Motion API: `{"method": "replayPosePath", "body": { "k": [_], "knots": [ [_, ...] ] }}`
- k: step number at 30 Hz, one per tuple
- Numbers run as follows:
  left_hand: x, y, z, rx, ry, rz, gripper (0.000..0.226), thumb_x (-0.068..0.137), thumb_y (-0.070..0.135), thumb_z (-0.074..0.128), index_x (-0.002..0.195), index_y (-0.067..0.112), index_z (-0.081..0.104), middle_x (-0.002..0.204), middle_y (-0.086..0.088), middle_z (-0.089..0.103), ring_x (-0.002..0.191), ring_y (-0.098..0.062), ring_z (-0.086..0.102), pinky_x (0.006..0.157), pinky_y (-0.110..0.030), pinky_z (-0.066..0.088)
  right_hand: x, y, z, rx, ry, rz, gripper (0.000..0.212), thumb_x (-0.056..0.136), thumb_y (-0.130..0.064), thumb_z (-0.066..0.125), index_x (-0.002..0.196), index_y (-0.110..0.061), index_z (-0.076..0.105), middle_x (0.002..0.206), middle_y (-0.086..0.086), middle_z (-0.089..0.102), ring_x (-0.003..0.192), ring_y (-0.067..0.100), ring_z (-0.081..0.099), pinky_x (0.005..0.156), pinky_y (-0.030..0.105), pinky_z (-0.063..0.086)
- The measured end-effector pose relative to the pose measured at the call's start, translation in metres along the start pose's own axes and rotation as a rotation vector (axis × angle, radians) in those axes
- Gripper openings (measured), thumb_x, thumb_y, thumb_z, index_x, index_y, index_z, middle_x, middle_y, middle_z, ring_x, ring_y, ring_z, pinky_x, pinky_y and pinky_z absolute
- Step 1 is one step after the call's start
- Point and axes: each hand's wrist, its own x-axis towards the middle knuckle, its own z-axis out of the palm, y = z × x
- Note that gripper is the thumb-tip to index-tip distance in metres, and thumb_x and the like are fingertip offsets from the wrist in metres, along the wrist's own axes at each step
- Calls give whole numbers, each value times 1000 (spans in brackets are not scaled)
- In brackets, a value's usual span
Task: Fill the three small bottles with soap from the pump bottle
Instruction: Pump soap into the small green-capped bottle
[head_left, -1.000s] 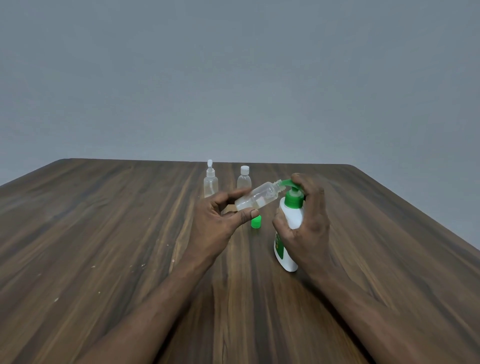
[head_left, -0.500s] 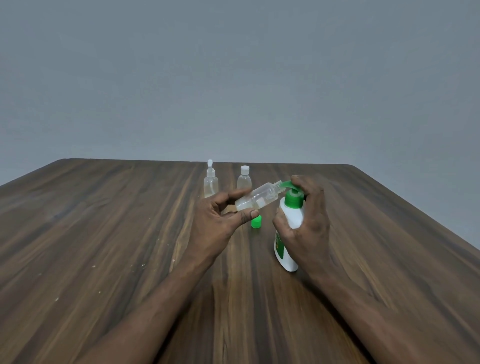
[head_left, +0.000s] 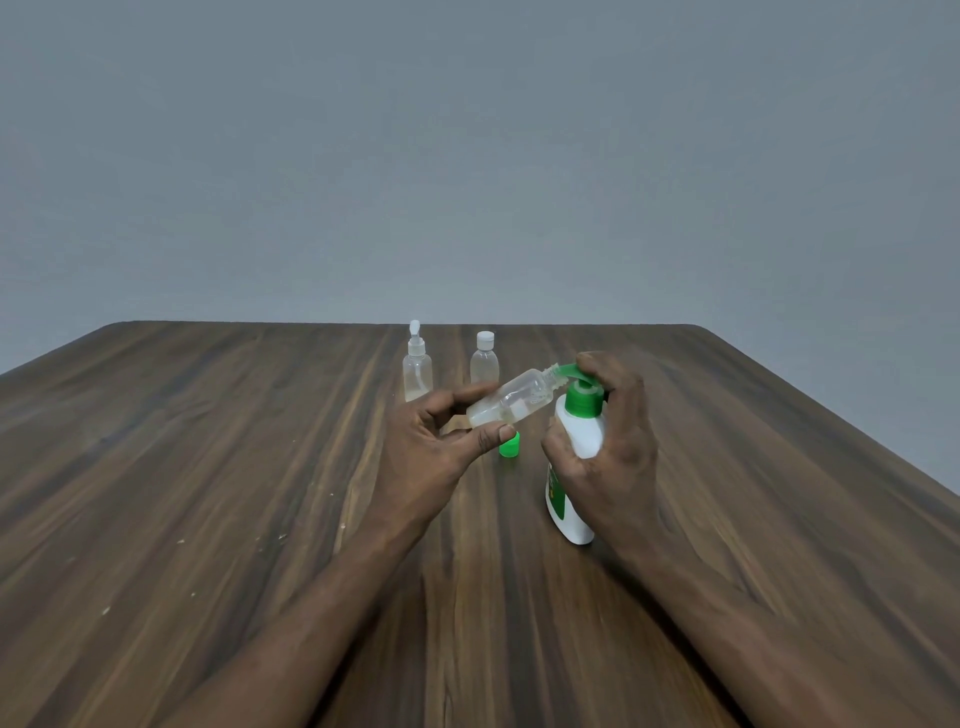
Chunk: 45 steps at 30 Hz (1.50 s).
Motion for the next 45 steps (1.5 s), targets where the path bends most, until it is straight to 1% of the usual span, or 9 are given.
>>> {"method": "replayPosePath", "body": {
  "k": [5, 11, 17, 21, 26, 30, 35, 40, 45],
  "knots": [
    [2, 0, 0, -10, 3, -6, 41, 71, 5, 85, 108, 17, 74, 101, 9, 78, 100, -8, 73, 77, -17, 56, 1, -1, -1, -11, -14, -4, 68, 73, 5, 75, 133, -10, 47, 130, -2, 50, 121, 1, 48, 101, 16, 37],
    [2, 0, 0, -18, -3, -17, 42, 71, 3, 85, 110, 12, 74, 102, 6, 78, 99, -8, 73, 78, -17, 57, 1, 1, -1, -13, -13, -16, 67, 71, 5, 73, 131, -11, 48, 128, -5, 49, 120, -4, 46, 101, 15, 36],
    [0, -1, 0, -36, -10, -19, 43, 66, 18, 84, 108, 17, 74, 103, 9, 78, 103, -9, 72, 81, -19, 57, 0, 0, 1, -5, 3, 10, 66, 72, 6, 74, 130, -14, 48, 126, -6, 50, 116, -4, 49, 98, 13, 37],
    [1, 1, 0, -32, -12, -15, 43, 66, 19, 84, 108, 20, 74, 103, 12, 78, 103, -8, 72, 87, -25, 58, 0, -1, 0, -25, 3, -2, 67, 73, 7, 75, 133, -6, 48, 130, -1, 50, 121, -1, 47, 101, 15, 37],
    [1, 2, -2, -25, -3, -19, 44, 67, 19, 84, 110, 17, 74, 105, 8, 78, 104, -11, 72, 89, -32, 59, 1, 0, -1, -24, -6, -23, 67, 72, 8, 74, 132, -9, 48, 127, 0, 50, 119, -1, 47, 99, 14, 36],
    [1, 2, -3, -28, 0, -14, 44, 67, 18, 84, 110, 16, 74, 104, 9, 78, 102, -10, 73, 85, -26, 59, 0, 1, 0, -15, 5, -13, 67, 71, 7, 73, 129, -12, 47, 125, -1, 51, 115, -4, 47, 98, 12, 36],
    [1, 2, -4, -17, 10, -8, 43, 67, 17, 85, 109, 16, 75, 104, 5, 78, 101, -13, 73, 82, -25, 59, -1, 1, 0, -19, 0, -16, 70, 70, 10, 75, 132, -11, 48, 128, -3, 48, 120, -4, 44, 101, 13, 35],
    [1, 2, -5, -12, 11, -9, 43, 67, 19, 85, 109, 18, 75, 105, 5, 78, 101, -14, 73, 85, -33, 61, 0, 0, -1, -27, -12, -12, 70, 73, 7, 74, 134, -10, 47, 131, -1, 48, 122, -1, 45, 102, 14, 34],
    [0, 3, -4, -7, 10, -8, 42, 69, 14, 86, 109, 16, 75, 104, 5, 78, 101, -13, 73, 83, -29, 61, 0, 1, 0, -22, -4, -19, 68, 71, 7, 73, 131, -13, 47, 127, -4, 49, 117, -2, 47, 99, 14, 36]
  ]
}}
